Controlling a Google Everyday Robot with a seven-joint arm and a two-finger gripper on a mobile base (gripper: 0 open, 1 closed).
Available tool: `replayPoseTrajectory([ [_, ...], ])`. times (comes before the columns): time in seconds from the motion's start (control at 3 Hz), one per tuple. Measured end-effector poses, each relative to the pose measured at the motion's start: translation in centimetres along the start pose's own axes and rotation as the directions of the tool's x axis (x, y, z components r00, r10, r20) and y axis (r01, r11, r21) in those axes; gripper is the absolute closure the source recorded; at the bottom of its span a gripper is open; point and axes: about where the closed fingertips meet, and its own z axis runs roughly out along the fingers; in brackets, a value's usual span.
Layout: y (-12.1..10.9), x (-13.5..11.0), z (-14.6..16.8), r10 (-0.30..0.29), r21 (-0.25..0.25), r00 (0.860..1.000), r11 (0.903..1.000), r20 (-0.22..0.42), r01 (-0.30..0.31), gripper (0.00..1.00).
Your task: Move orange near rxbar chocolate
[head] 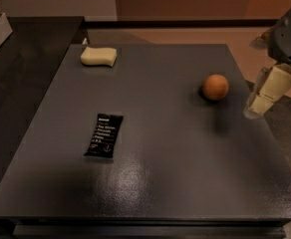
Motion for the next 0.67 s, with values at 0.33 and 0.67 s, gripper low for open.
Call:
replayPoseTrajectory([
  [0.33,-2.5,-0.2,2.2,0.017,-0.002,0.999,0.9999,0.039,-0.017,0.00],
  [0.67,-4.8,-0.4,4.2,0.035,-0.007,0.997,0.9994,0.072,-0.035,0.00],
])
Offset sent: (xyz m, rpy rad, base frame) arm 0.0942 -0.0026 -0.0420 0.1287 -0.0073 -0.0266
